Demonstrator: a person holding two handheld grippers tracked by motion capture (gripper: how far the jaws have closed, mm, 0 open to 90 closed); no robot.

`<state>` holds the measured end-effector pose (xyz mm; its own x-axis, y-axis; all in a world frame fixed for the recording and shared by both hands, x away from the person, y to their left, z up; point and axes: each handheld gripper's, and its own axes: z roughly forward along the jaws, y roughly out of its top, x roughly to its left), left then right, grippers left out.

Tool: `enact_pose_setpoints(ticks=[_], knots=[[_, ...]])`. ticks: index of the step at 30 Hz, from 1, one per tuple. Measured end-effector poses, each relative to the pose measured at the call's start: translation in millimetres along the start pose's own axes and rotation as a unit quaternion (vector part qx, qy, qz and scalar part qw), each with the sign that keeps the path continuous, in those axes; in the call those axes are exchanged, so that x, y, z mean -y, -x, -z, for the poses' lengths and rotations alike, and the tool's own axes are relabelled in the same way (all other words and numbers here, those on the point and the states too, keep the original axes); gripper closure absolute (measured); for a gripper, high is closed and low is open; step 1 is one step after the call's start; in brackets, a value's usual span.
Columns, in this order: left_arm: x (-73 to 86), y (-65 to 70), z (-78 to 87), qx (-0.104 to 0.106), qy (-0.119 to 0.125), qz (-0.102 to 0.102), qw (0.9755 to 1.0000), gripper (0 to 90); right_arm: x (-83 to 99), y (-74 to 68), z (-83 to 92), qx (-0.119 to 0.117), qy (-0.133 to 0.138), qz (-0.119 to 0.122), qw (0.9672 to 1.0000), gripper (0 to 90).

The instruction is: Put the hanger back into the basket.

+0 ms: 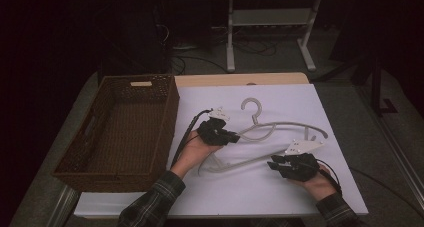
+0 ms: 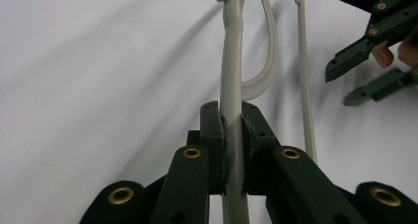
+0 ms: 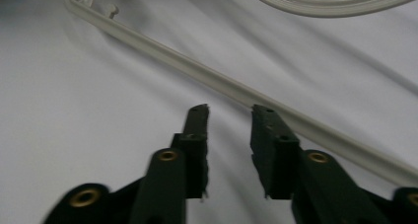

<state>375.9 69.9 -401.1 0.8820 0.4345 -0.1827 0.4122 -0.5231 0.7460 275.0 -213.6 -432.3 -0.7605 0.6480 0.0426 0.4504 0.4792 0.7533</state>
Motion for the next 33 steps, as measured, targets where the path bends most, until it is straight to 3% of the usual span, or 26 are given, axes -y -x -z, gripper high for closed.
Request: enact_pose_setpoints(ticks=[7, 12, 27, 33], knots=[[-7.2, -1.0, 22.4, -0.021, 0.006, 0.026, 0.9994, 82.5, 0.1, 0.3, 8.6, 0.002, 0.023, -0.010, 0.9997, 37.9], [-17.0, -0.5, 41.4, -0.047, 0.011, 0.031, 0.9983, 82.5, 0.1, 1.3, 12.5, 0.007, 0.035, -0.008, 0.9993, 31.4], [-30.2, -5.6, 87.4, -0.079, 0.023, 0.055, 0.9951, 82.4, 0.4, 4.3, 11.1, 0.011, 0.034, -0.012, 0.9993, 26.0], [-35.6, -6.4, 107.4, -0.098, 0.023, 0.057, 0.9933, 82.5, -0.6, 6.6, 9.9, 0.010, 0.039, -0.026, 0.9989, 14.0]])
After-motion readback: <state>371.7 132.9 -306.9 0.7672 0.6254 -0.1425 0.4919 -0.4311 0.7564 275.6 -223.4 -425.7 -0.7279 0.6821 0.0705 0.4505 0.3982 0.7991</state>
